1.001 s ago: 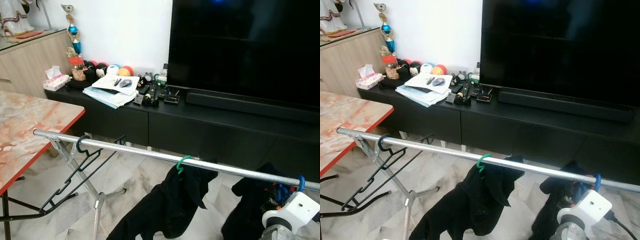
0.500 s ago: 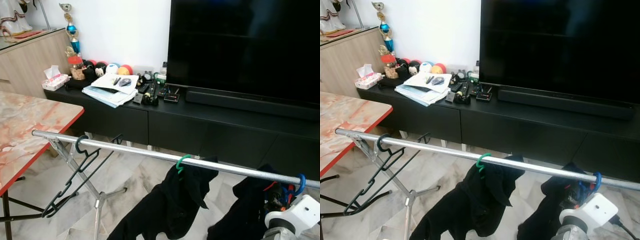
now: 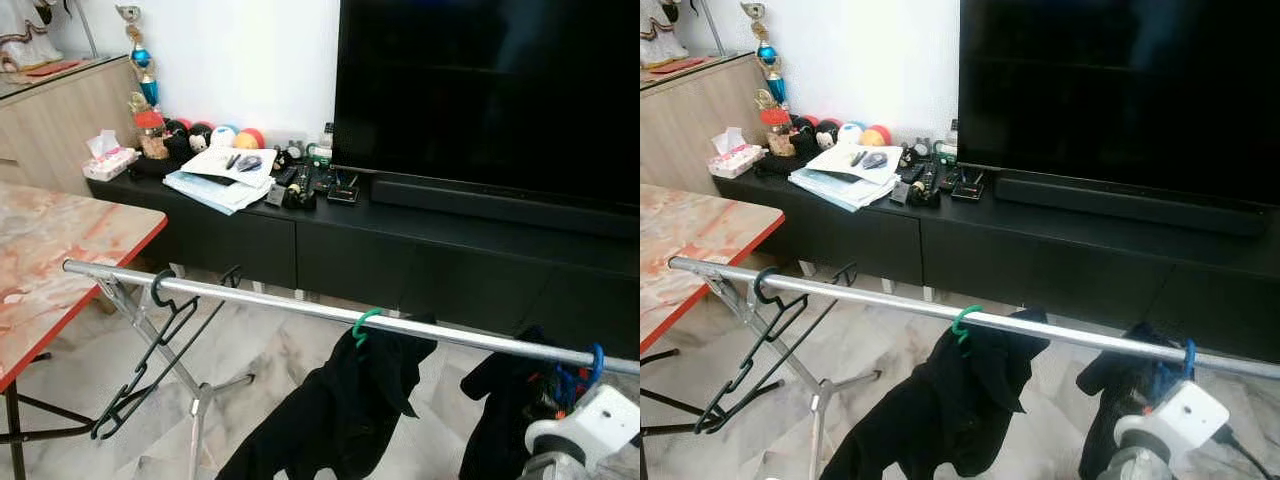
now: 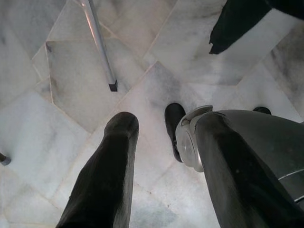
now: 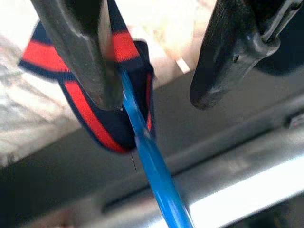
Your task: Hang hanger
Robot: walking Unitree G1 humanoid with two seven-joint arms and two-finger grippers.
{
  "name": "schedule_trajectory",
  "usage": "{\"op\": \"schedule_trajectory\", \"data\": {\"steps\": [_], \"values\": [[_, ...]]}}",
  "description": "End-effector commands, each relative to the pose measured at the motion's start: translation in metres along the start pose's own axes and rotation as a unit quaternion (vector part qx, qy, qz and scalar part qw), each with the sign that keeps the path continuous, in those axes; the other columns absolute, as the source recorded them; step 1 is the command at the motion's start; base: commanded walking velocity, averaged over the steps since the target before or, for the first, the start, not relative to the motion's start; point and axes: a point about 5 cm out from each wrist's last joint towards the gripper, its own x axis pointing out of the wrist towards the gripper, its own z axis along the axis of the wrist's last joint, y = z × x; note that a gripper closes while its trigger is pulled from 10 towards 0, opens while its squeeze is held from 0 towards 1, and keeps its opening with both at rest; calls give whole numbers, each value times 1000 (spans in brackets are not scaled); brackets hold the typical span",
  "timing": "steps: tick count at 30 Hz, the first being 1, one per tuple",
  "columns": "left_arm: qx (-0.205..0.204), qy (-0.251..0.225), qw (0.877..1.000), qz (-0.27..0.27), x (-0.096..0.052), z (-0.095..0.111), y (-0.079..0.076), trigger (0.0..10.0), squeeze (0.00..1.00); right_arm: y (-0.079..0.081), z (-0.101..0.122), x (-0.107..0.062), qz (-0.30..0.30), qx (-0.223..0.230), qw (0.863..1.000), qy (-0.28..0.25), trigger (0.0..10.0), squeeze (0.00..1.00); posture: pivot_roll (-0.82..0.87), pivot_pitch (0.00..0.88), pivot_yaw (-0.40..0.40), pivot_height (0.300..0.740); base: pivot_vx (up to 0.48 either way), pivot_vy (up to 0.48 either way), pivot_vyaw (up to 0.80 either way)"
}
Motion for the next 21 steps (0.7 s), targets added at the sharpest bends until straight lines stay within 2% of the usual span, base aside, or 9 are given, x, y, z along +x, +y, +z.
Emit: {"op": "schedule_trajectory", "data": {"steps": [1, 7, 14, 16, 19, 21], "values": [[4, 8, 1000, 2, -1, -3, 1, 10000, 0, -2, -7, -3, -8, -3, 1000, 19, 10000, 0, 103, 0, 0, 740, 0, 0, 0], [5, 7, 1000, 1, -1, -3, 1, 10000, 0, -7, -7, -6, -23, -7, 999, 21, 10000, 0, 102, 0, 1, 740, 0, 0, 0], [7, 9, 1000, 0, -1, -3, 2, 10000, 0, -20, -13, -21, -43, -19, 998, 44, 10000, 0, 99, 0, 2, 740, 0, 0, 0], [7, 10, 1000, 0, -1, -3, 1, 10000, 0, -29, -20, -31, -51, -32, 996, 72, 10000, 0, 96, 0, 2, 740, 0, 0, 0], [8, 11, 1000, -1, -1, -4, 1, 10000, 0, -35, -24, -35, -55, -51, 993, 91, 10000, 0, 92, 0, 2, 740, 0, 0, 0], [9, 11, 1000, -2, -1, -4, 0, 10000, 0, -39, -31, -35, -52, -72, 988, 125, 10000, 0, 84, 0, 4, 740, 0, 0, 0]]}}
